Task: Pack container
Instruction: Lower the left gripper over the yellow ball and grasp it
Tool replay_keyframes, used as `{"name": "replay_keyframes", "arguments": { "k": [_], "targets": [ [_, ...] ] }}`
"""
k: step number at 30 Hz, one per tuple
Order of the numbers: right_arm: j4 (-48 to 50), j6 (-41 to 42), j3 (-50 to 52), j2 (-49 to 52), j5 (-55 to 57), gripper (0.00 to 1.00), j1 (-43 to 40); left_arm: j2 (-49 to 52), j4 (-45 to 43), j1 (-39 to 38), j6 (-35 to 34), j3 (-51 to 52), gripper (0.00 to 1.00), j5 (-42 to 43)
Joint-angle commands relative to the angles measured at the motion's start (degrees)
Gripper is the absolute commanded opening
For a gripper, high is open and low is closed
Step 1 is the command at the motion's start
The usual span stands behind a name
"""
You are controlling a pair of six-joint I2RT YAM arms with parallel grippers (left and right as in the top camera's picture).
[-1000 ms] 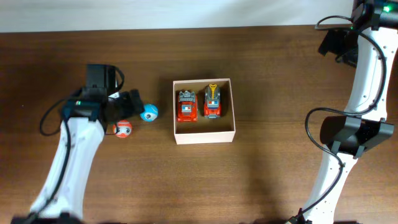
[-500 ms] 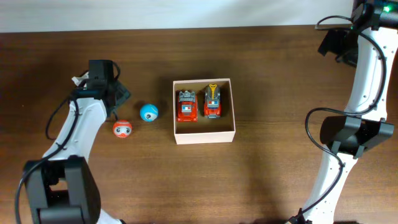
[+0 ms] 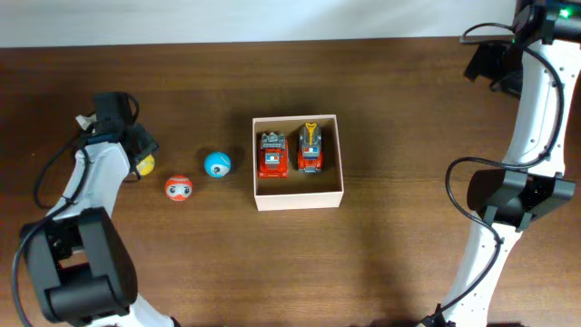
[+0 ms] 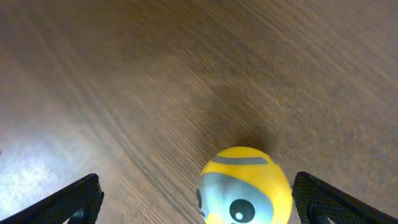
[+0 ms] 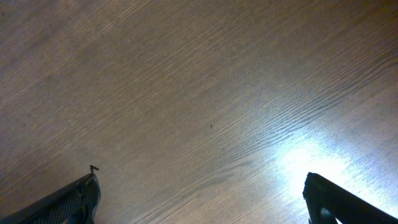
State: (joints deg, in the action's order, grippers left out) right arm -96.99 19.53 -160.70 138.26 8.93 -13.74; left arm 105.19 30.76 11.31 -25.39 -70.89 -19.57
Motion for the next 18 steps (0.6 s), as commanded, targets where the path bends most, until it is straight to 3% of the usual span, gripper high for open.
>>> {"name": "replay_keyframes", "arguments": {
  "k": [1, 12, 18],
  "targets": [
    [-0.33, 0.44, -0.98, -2.1, 0.11, 0.99, -0.15, 1.81, -1.25, 0.26, 8.57, -0.66, 0.99, 4.83],
    [-0.33, 0.42, -0.98, -2.1, 0.11, 0.99, -0.15, 4.55, -1.62, 0.24, 11.8, -0.63, 0.99, 8.26],
    [-0.33, 0.44, -0.98, -2.1, 0.11, 0.99, -0.15, 4.55, -0.09, 0.24, 11.76, -0.57, 0.81, 11.08]
  ]
}}
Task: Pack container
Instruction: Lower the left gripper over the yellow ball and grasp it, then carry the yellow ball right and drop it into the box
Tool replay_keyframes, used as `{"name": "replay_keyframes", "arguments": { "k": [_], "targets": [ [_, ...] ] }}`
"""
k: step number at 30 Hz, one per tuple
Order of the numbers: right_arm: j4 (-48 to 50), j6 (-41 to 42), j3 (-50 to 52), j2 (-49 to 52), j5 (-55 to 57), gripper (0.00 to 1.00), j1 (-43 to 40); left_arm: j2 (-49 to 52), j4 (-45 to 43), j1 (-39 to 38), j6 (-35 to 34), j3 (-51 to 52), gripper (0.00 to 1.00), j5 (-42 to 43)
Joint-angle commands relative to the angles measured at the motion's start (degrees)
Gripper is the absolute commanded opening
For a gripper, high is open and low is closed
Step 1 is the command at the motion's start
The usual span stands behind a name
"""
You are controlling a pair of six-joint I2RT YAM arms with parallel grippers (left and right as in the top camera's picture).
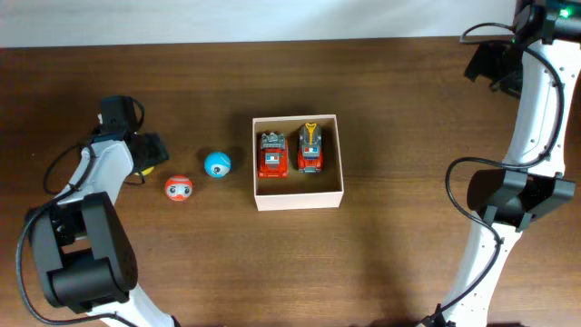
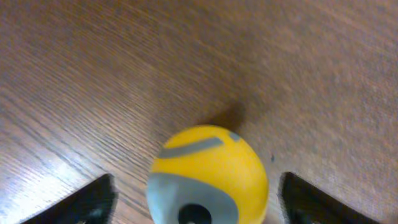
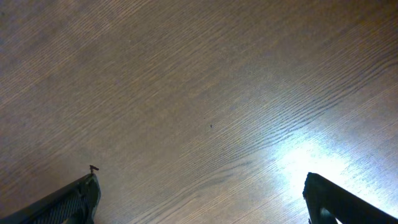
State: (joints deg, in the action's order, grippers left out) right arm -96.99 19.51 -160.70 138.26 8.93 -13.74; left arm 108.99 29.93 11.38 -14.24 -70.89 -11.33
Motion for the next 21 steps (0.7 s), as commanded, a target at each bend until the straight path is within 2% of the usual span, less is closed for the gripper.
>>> {"name": "replay_keyframes", "arguments": {
  "k": [1, 3, 6, 8, 10, 16, 21],
  "targets": [
    [-0.33, 0.46, -0.98, -2.1, 0.11, 0.99, -0.15, 0.74, 0.92, 0.17, 0.63, -0.57, 0.8, 3.52],
    [-0.33, 0.46, -0.98, -2.1, 0.11, 0.99, -0.15, 0.74, 1.09, 0.13, 0.61, -0.57, 0.76, 3.67],
    [-0.33, 0.46, -0.98, -2.1, 0.11, 0.99, -0.15, 0.74, 1.57, 0.13, 0.55, -0.57, 0.58, 3.72],
    [-0.33, 0.46, -0.98, -2.1, 0.11, 0.99, -0.15, 0.74, 2.05, 0.13, 0.11, -0.57, 0.42, 3.74],
    [-0.33, 0.46, -0.98, -2.1, 0.11, 0.99, -0.15, 0.74, 2.29, 0.13, -0.04, -0.57, 0.34, 3.74],
    [-0.33, 0.46, -0.98, -2.1, 0.11, 0.99, -0.15, 0.72, 2.47, 0.13, -0.02, -0.57, 0.32, 4.11],
    [-0.33, 0.46, -0.98, -2.1, 0.11, 0.99, -0.15, 0.33, 2.8, 0.13, 0.0, -1.38, 0.32, 7.67]
  ]
}}
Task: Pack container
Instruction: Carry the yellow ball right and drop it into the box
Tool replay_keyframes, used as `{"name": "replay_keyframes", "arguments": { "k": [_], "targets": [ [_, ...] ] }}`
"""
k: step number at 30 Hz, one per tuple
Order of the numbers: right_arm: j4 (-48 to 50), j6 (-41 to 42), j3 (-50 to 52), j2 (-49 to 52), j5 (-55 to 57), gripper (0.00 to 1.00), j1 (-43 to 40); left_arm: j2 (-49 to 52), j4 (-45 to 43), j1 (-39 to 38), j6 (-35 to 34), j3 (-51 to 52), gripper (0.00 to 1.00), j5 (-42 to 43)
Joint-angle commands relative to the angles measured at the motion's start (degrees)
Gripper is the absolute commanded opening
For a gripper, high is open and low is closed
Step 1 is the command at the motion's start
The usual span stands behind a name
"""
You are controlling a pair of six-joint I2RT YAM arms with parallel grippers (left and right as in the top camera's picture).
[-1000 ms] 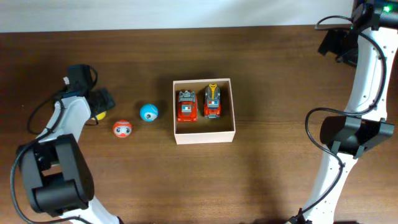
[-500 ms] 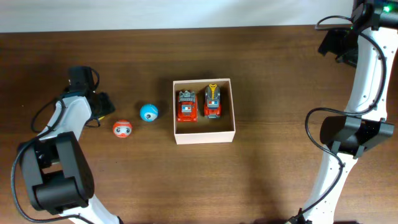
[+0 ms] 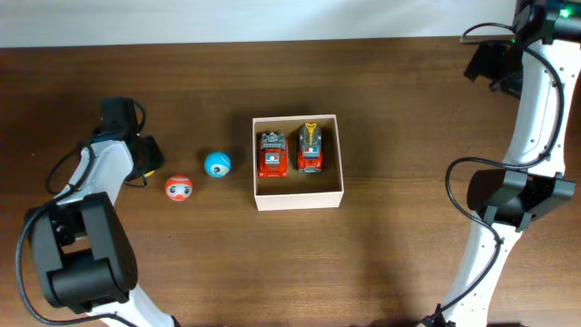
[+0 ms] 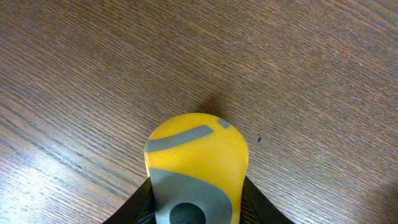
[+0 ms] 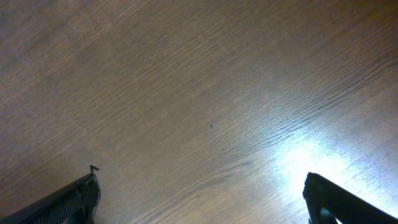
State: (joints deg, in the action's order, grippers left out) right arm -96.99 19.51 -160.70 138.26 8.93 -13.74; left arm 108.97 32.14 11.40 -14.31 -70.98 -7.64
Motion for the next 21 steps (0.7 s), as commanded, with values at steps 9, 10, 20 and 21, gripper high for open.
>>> {"name": "replay_keyframes", "arguments": {
  "k": [9, 10, 20, 21],
  "targets": [
    [-0.33, 0.46, -0.98, -2.1, 0.11, 0.99, -0.15, -4.39, 6.16, 0.11, 0.33, -7.63, 0.31, 6.47],
    [-0.33, 0.46, -0.98, -2.1, 0.11, 0.99, -0.15, -5.09, 6.47, 0.11, 0.79, -8.09, 0.31, 7.15],
    [-0.33, 0.46, -0.98, -2.1, 0.11, 0.99, -0.15, -16.57, 9.16, -0.46, 14.19, -8.9, 0.27, 35.91],
    [-0.33, 0.46, -0.98, -2.1, 0.11, 0.99, -0.15, -17.33, 10.12, -0.96, 14.84, -8.9, 0.27, 36.89]
  ]
}}
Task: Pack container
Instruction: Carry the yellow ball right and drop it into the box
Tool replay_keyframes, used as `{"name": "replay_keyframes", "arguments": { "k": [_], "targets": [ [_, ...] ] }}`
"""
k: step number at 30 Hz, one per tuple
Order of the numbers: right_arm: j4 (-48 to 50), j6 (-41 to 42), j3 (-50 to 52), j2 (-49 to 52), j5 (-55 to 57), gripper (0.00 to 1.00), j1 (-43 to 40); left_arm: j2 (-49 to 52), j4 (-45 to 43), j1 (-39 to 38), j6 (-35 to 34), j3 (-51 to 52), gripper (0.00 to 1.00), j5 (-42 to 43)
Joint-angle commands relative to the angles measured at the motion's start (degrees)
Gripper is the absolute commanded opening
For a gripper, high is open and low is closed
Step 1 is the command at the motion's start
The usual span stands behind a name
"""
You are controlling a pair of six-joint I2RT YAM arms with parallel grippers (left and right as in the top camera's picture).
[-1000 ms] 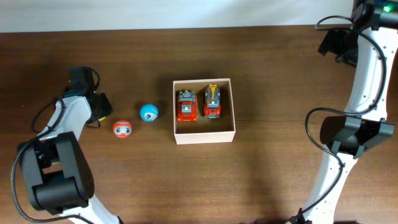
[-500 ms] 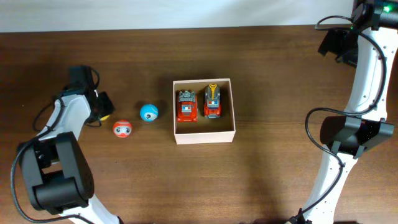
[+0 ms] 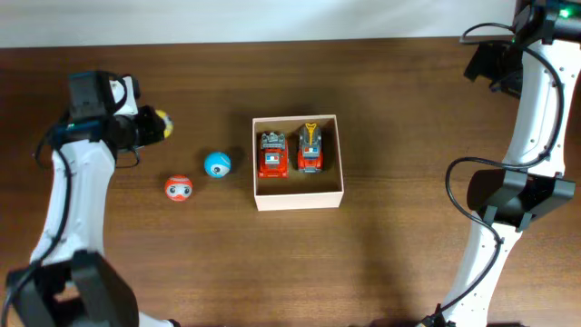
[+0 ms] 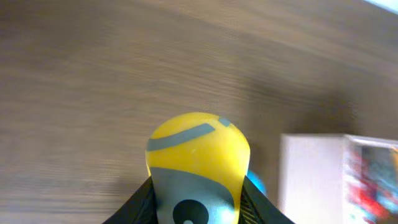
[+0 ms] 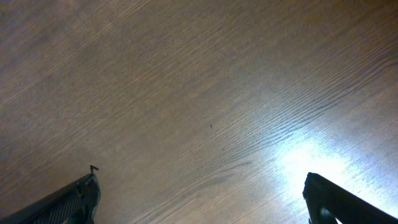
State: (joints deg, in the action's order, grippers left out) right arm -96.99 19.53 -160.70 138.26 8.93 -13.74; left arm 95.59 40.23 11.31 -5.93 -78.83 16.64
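Note:
My left gripper (image 3: 156, 127) is shut on a yellow ball with a grey band and one eye (image 4: 198, 158), held above the table left of the box. The white box (image 3: 298, 193) sits mid-table with two red toy trucks (image 3: 273, 153) inside; its left wall (image 4: 311, 180) shows in the left wrist view. A blue ball (image 3: 217, 164) and a red ball (image 3: 179, 188) lie on the table left of the box. My right gripper (image 5: 202, 199) is open over bare wood at the far right, with nothing between its fingers.
The right arm's links (image 3: 526, 109) stand along the right side of the table. The table's far edge (image 3: 272, 41) meets a white wall.
My left gripper, shut on the yellow ball on the table, now holds it higher and turned toward the box. The right arm has not moved.
My left gripper stood open around the yellow ball at the table's left. Its fingers were then nearer the ball, then shut on it. Now the ball is off the table, facing the box. The right gripper stayed open and still throughout.

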Motion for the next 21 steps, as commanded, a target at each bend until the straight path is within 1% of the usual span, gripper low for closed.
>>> {"name": "replay_keyframes", "arguments": {
  "k": [1, 8, 12, 14, 15, 16, 21],
  "targets": [
    [-0.33, 0.44, -0.98, -2.1, 0.11, 0.99, -0.15, -4.52, 2.86, -1.42, 7.23, -1.05, 0.27, 13.2],
    [-0.33, 0.42, -0.98, -2.1, 0.11, 0.99, -0.15, -5.84, 9.81, -8.9, 12.68, -1.05, 0.28, 13.81],
    [-0.33, 0.44, -0.98, -2.1, 0.11, 0.99, -0.15, -5.84, 11.47, -13.75, 15.3, -1.05, 0.28, 13.77],
    [-0.33, 0.44, -0.98, -2.1, 0.11, 0.99, -0.15, -5.77, 11.5, -17.79, 17.33, -1.05, 0.29, 13.29],
    [-0.33, 0.44, -0.98, -2.1, 0.11, 0.99, -0.15, -5.75, 11.52, -18.91, 17.66, -1.05, 0.29, 12.83],
    [-0.33, 0.44, -0.98, -2.1, 0.11, 0.99, -0.15, -5.73, 11.52, -20.15, 17.64, -1.05, 0.33, 11.61],
    [-0.33, 0.44, -0.98, -2.1, 0.11, 0.99, -0.15, -5.14, 12.02, -24.87, 17.64, -0.94, 0.33, 4.74]
  ]
}}
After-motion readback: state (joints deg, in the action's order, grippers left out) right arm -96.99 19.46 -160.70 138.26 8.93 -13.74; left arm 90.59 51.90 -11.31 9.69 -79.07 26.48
